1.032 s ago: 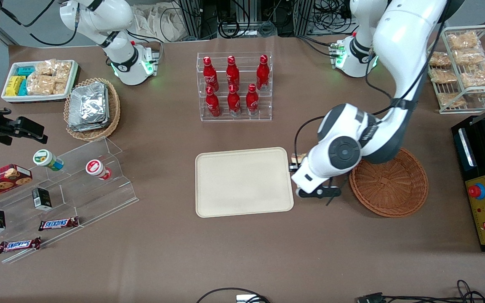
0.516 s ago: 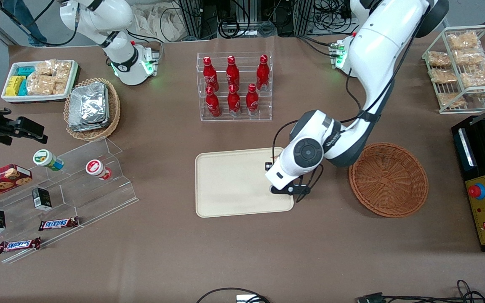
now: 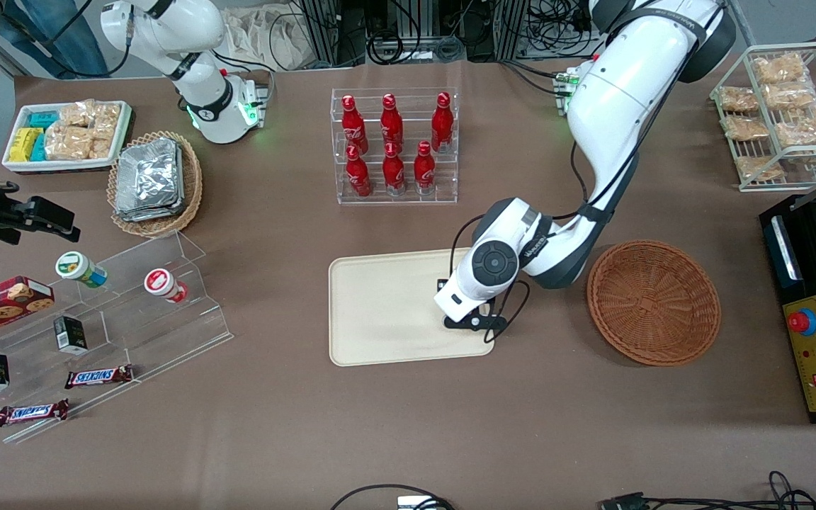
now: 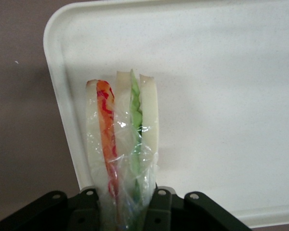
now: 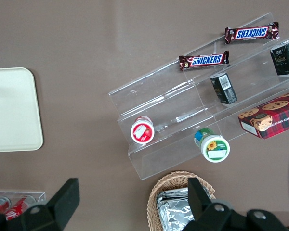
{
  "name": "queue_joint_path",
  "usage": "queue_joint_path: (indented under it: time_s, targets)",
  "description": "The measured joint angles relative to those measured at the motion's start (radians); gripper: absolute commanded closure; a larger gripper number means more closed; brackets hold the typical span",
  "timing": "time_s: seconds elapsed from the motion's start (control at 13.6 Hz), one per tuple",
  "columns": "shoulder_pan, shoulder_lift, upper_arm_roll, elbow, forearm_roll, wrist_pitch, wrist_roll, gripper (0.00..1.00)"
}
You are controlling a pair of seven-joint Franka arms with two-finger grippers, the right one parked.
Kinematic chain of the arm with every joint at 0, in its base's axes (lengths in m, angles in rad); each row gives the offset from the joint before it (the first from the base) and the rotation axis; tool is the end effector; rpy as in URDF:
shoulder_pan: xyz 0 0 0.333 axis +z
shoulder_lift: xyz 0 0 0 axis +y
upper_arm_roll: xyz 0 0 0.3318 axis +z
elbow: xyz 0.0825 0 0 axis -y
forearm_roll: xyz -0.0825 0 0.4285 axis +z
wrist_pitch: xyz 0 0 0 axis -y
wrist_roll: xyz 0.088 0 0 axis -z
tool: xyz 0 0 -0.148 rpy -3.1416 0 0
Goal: Place sandwich from basket to tray
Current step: 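Carry the held sandwich over the cream tray, then lower the sandwich onto the tray and open the left gripper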
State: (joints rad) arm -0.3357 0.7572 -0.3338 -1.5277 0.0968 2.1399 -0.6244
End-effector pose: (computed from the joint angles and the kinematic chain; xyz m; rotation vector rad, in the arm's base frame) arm 0.5980 -0.4316 0.1638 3.0697 -0.0432 -0.2683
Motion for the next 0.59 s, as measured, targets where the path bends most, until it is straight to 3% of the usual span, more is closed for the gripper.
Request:
queue_joint_path:
  time_s: [0.15,0.22,0.29,0.44,0.52,0.59]
  targets:
    - [-0.002,0.007,0.0,0.0,0.004,0.002,0.0,0.7]
    - [-0.007,0.01,0.0,0.001,0.005,0.002,-0.001,0.61]
    - [-0.012,0.014,0.0,0.001,0.006,0.002,-0.001,0.49]
    - [-0.017,0.021,0.0,0.001,0.006,0.003,-0.003,0.08]
    - [-0.017,0.022,0.001,0.002,0.006,0.003,-0.004,0.0]
    - [-0.017,0.022,0.004,0.003,0.006,0.004,-0.004,0.0]
